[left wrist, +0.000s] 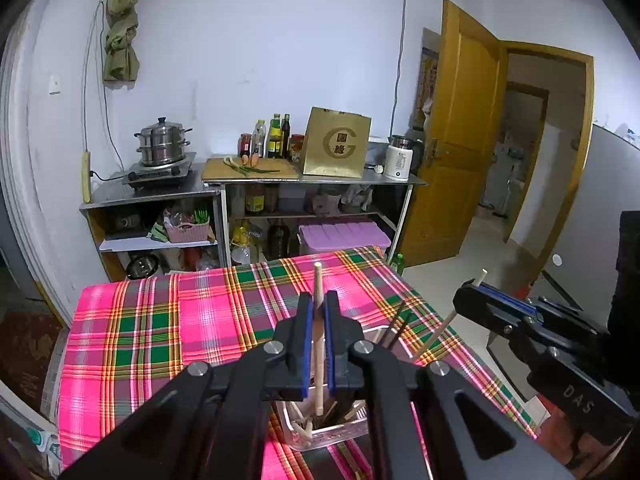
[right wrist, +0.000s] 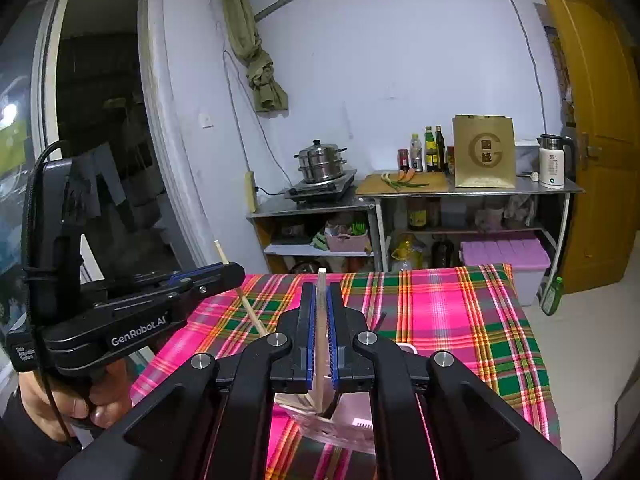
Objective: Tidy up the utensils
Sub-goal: 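Lower the chopsticks into the basket and open the left and right tools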
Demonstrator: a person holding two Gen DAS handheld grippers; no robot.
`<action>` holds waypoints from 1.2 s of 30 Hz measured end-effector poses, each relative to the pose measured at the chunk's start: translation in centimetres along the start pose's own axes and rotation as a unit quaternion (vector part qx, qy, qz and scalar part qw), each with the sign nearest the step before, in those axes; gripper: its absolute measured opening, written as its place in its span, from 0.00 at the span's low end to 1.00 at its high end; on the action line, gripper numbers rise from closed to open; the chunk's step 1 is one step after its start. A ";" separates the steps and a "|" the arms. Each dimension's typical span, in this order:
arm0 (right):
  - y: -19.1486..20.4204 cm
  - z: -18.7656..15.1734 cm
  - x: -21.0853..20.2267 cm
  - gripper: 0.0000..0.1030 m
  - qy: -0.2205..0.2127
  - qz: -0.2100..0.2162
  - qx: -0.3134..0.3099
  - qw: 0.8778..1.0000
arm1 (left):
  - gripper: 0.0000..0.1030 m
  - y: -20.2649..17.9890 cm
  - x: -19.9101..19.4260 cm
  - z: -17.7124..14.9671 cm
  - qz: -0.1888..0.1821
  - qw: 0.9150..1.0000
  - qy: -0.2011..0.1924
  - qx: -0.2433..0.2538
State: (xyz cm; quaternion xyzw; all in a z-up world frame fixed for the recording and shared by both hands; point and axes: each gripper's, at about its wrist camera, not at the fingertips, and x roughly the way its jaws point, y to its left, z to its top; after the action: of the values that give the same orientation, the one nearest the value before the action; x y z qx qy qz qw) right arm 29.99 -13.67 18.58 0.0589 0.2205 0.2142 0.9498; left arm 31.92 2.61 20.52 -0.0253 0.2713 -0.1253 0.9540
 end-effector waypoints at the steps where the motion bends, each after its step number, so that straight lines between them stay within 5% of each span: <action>1: -0.1 -0.2 0.4 0.05 0.002 0.001 0.000 1.000 | 0.06 0.1 0.3 -0.1 0.000 1.000 0.001 -0.001; 29: -1.2 -5.2 3.9 0.05 0.058 0.016 0.004 0.998 | 0.06 0.9 4.7 -4.7 0.006 0.996 0.083 0.011; 36: -0.8 -5.4 3.0 0.12 0.060 0.012 -0.007 0.998 | 0.20 1.1 3.4 -5.0 0.011 0.997 0.074 0.006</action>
State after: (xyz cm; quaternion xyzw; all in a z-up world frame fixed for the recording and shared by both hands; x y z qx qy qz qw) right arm 30.36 -13.00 12.35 0.0416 0.2748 0.2303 0.9326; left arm 32.31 2.88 14.41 -0.0077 0.3404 -0.1181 0.9328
